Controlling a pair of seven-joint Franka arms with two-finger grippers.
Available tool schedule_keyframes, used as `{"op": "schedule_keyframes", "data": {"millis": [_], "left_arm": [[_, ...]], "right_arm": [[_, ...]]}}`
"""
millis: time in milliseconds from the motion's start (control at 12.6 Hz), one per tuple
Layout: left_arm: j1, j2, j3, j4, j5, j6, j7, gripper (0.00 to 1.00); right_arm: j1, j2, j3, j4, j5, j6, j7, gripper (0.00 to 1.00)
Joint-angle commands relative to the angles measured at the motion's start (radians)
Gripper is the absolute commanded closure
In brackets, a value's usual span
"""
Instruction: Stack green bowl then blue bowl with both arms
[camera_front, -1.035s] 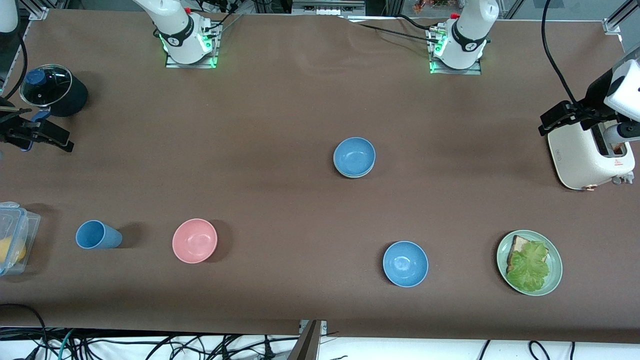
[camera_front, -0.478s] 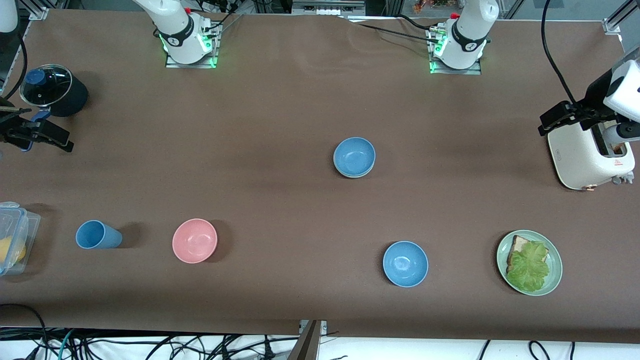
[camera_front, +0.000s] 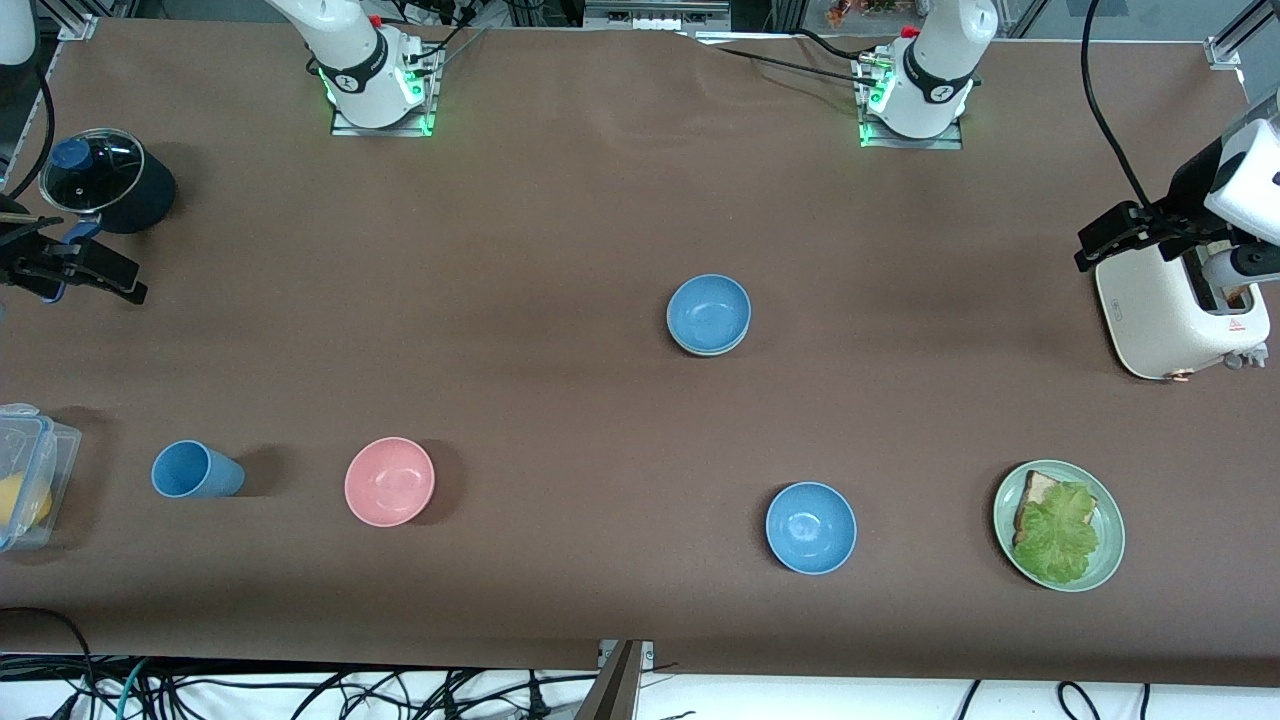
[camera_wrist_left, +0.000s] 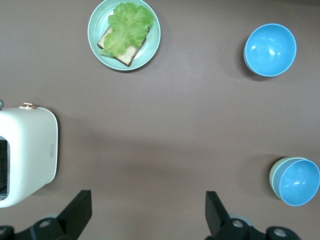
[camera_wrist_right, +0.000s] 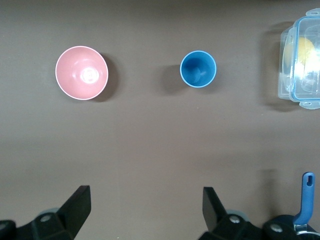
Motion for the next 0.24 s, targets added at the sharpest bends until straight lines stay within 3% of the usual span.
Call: {"op": "schedule_keyframes", "data": {"millis": [0, 159], "left_arm": [[0.004, 0.002, -0.008, 0.018, 0.009, -0.019, 0.002, 0.00], [0.004, 0.003, -0.008, 0.020, 0.009, -0.019, 0.002, 0.00]], "right_arm": [[-0.014, -0.001, 0.010, 0.010, -0.009, -0.011, -0.016, 0.01], [-0.014, -0.001, 0.012, 0.010, -0.009, -0.011, -0.014, 0.01]]}}
